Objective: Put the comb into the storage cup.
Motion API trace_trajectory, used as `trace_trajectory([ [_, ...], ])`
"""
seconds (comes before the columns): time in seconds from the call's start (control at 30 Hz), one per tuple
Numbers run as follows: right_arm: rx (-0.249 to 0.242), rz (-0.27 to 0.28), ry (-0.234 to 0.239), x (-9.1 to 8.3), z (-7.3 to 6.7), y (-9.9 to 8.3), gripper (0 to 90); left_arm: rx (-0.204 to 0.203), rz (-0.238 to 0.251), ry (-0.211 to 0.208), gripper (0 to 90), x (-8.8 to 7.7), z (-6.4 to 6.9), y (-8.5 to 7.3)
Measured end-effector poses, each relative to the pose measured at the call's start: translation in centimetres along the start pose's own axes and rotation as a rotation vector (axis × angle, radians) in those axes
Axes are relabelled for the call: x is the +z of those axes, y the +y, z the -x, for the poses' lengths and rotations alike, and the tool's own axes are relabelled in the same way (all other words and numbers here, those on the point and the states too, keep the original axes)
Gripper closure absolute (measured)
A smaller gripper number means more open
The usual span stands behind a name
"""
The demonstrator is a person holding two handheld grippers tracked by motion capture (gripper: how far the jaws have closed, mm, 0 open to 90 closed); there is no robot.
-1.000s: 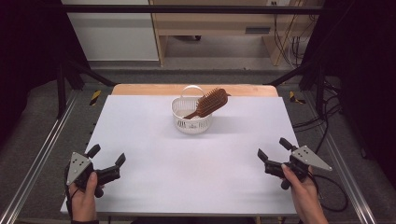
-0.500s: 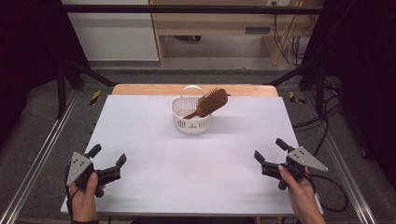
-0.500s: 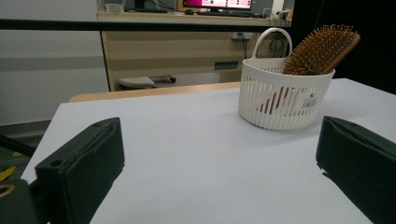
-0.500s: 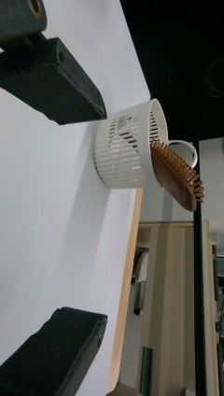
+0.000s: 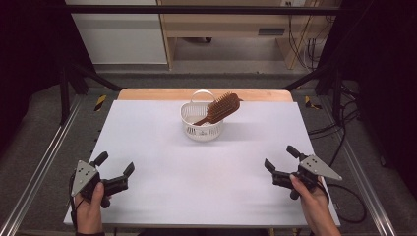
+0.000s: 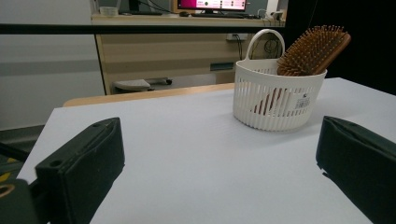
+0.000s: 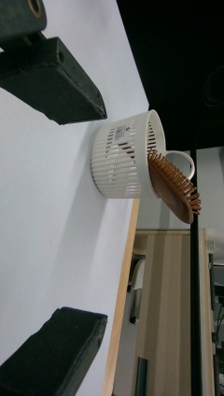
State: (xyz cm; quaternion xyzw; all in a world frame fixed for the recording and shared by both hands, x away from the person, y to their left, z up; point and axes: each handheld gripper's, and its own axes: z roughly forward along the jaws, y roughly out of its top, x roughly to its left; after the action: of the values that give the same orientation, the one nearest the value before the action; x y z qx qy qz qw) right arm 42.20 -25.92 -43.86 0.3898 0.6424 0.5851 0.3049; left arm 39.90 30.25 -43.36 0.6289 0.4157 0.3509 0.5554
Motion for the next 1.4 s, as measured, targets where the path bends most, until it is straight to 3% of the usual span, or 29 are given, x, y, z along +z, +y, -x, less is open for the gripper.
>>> trace_trajectory([
  [0.47,-0.025,0.01,0.032,0.6,-0.8,-0.1,3.8,0.011,0.009,-0.029,1.2,0.0,0.4,0.1],
  [1.1,-0.1,-0.001,0.119,2.1,-2.9,-0.4,3.2,0.033,0.016,-0.069,1.2,0.2,1.0,0.2],
  [1.4,-0.116,-0.002,0.135,2.6,-3.0,-0.5,2.2,0.021,0.018,-0.074,1.2,0.2,1.0,0.2],
])
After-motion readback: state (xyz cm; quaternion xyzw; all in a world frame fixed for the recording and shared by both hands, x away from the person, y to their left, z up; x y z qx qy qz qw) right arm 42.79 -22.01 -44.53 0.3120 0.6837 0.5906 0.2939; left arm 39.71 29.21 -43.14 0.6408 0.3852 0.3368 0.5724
